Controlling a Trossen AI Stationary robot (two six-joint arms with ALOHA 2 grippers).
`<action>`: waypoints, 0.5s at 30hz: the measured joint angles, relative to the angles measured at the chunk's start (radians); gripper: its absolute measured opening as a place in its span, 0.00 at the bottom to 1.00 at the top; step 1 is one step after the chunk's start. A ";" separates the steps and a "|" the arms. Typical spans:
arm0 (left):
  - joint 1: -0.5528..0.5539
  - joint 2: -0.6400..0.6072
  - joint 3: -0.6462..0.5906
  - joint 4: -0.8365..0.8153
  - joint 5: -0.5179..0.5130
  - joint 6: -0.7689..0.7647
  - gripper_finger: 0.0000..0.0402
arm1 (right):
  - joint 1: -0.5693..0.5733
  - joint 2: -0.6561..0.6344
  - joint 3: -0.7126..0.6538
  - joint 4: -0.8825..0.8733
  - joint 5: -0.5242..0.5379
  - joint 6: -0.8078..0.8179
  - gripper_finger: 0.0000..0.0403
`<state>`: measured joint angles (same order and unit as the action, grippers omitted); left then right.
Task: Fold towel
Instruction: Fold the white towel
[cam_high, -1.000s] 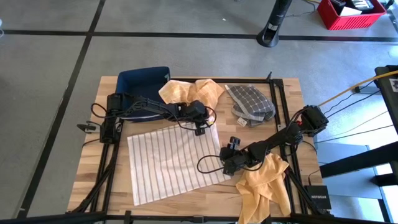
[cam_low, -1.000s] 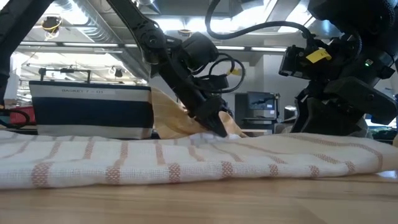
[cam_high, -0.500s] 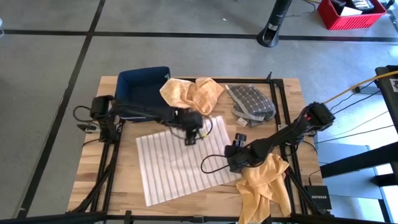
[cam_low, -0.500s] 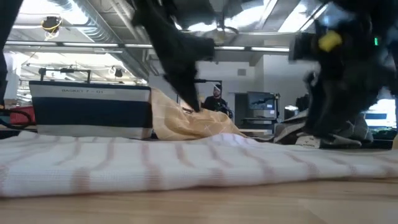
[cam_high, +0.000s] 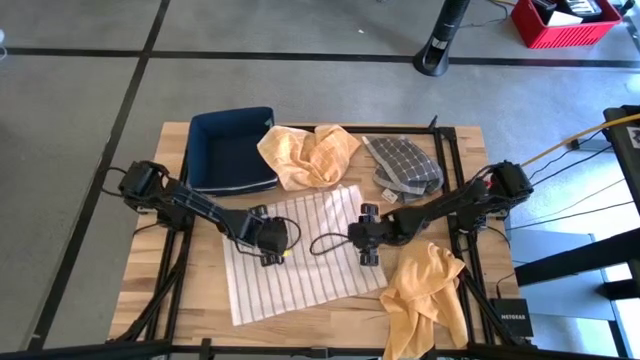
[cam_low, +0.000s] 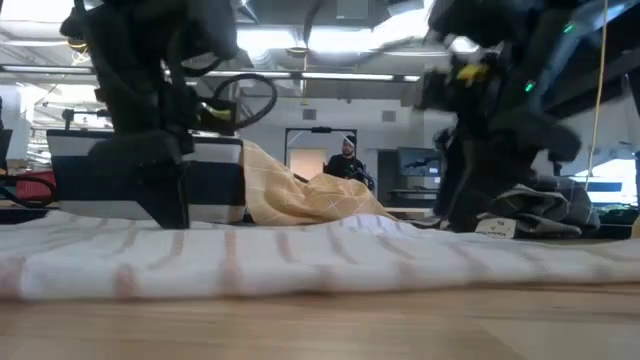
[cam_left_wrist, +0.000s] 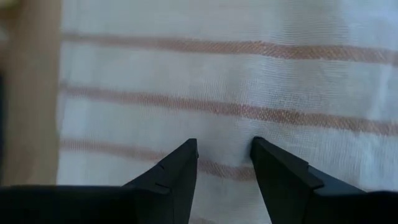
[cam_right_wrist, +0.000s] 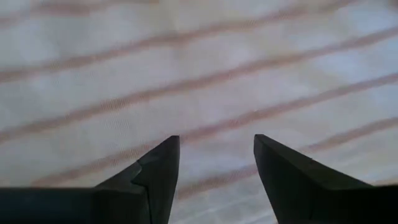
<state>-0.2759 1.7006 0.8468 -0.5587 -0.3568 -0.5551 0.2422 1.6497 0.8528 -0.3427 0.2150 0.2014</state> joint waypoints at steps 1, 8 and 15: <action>-0.001 -0.001 -0.009 -0.016 -0.011 -0.032 0.37 | -0.019 0.013 0.000 -0.009 -0.034 -0.001 0.52; -0.033 -0.004 -0.039 -0.086 -0.041 -0.202 0.37 | -0.068 0.068 -0.019 -0.035 -0.165 0.043 0.52; -0.040 -0.049 -0.005 -0.120 -0.020 -0.182 0.37 | -0.067 0.038 0.008 -0.091 -0.187 0.105 0.52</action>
<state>-0.3163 1.6517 0.8420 -0.6791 -0.3768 -0.7373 0.1753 1.6873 0.8605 -0.4338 0.0278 0.3065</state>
